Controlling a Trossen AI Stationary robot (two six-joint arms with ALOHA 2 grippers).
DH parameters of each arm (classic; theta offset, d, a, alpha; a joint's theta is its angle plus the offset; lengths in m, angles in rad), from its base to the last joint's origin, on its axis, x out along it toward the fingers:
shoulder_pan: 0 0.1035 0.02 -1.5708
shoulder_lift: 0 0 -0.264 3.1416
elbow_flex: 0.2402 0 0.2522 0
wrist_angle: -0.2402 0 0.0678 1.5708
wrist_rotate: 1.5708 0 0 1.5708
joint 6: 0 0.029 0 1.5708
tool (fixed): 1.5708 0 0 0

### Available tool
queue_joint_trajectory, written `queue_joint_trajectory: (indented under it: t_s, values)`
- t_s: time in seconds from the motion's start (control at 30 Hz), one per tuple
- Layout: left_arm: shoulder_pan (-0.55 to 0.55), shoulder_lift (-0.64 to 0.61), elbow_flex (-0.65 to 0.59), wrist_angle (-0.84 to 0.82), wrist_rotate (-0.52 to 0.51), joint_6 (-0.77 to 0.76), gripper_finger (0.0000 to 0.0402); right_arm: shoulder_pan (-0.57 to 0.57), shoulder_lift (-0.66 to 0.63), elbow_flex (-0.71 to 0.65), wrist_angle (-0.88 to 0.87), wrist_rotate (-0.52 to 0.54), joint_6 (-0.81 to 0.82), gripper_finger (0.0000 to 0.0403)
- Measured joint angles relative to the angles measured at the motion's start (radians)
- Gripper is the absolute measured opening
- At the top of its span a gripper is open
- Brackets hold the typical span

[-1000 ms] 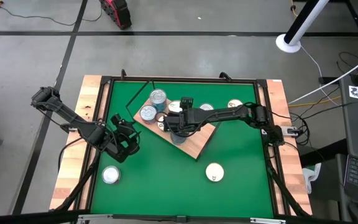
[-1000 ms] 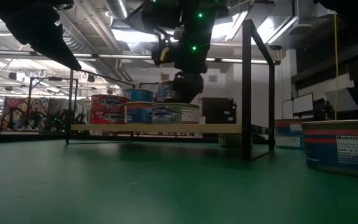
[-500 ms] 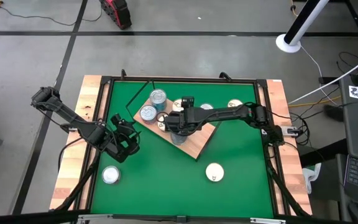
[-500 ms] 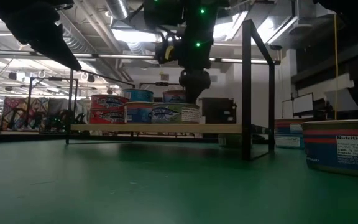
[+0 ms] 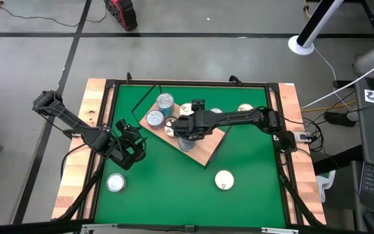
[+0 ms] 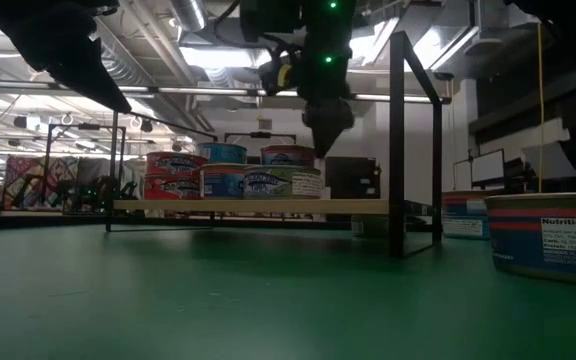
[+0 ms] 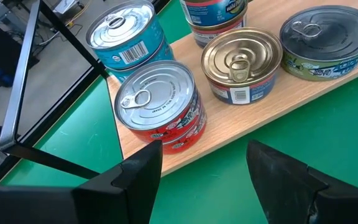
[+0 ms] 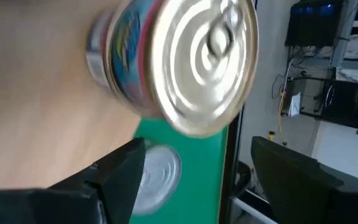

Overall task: Stack canned seafood by type on shelf
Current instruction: Stack the green can on top of the green can on the shelf

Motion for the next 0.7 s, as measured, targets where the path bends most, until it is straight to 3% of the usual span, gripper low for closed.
queue_joint_trajectory:
  t_s: [0.5, 0.7]
  values:
    - [0.0, 0.0, 0.0, 0.362, 0.005, 0.151, 0.0227, 0.0, -0.164, 0.0, -0.079, 0.0, 0.057, 0.0293]
    - [0.0, 0.0, 0.028, 0.403, 0.193, 0.079, 0.0227, 0.0, -0.239, 0.0, -0.106, 0.0, 0.107, 0.0293]
